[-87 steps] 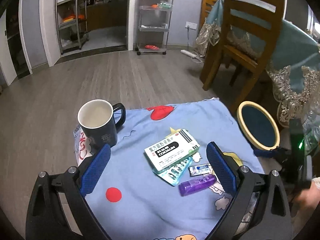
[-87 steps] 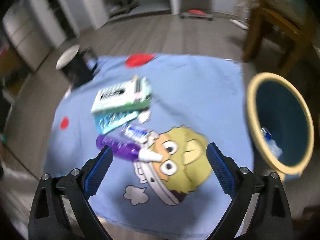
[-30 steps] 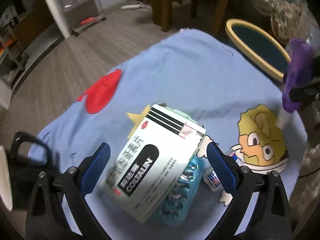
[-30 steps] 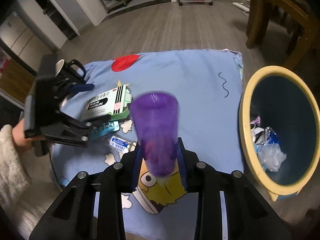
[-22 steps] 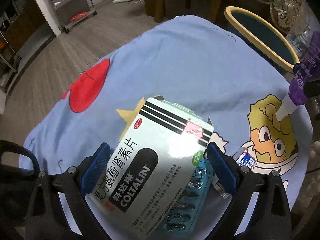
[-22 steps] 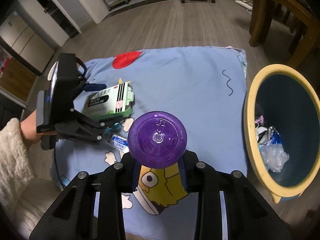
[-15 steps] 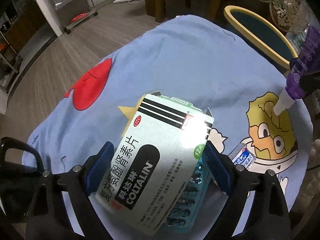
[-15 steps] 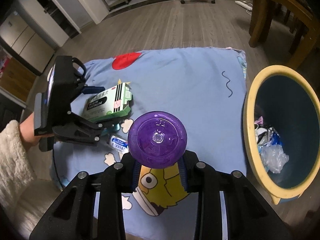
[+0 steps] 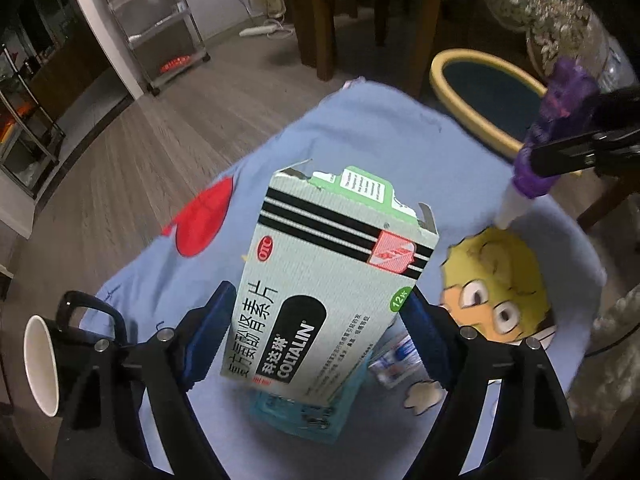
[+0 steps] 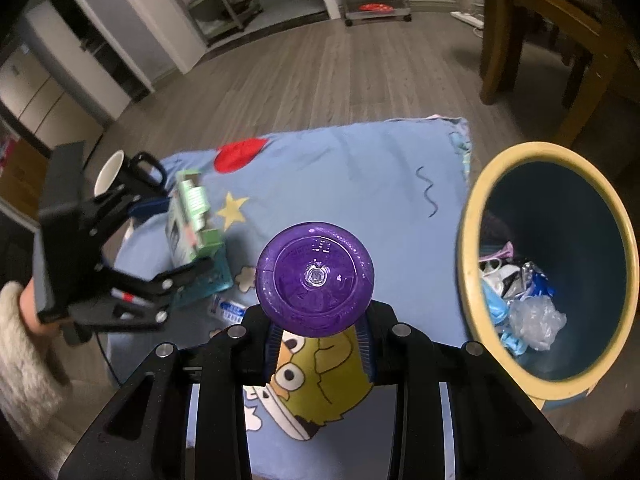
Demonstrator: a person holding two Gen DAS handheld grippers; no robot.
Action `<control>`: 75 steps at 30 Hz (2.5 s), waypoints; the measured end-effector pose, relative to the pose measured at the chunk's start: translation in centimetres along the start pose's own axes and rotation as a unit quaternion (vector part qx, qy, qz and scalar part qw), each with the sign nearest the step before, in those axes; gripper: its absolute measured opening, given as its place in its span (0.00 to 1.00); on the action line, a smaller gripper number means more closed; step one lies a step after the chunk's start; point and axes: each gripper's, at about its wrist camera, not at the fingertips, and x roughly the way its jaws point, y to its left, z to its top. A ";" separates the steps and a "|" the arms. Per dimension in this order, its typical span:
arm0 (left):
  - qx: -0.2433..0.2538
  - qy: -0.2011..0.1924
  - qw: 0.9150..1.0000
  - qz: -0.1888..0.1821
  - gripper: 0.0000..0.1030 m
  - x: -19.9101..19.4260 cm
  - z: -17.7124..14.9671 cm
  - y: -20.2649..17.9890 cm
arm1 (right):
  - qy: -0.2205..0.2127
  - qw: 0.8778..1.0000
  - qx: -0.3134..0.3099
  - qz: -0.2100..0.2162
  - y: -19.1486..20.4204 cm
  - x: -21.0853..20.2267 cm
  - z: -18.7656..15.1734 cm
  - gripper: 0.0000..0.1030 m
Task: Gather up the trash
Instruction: 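Carry the medicine box and spray bottle over the bin, then open both grippers over the bin to drop box and bottle, then move both tools back over the cloth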
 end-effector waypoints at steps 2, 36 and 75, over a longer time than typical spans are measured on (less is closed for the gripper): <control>-0.002 -0.005 1.000 -0.001 0.78 -0.8 0.2 -0.4 | -0.006 1.000 0.007 -0.001 -0.5 -0.3 0.2 0.33; 0.022 -0.126 0.985 -0.116 0.86 -1.1 19.3 -18.0 | -0.085 0.956 0.251 -0.126 -21.3 -8.9 -0.9 0.49; -0.157 -0.055 0.985 0.050 0.94 -10.2 -6.9 6.0 | -0.077 0.995 -0.036 -0.044 5.5 -2.7 -1.0 0.91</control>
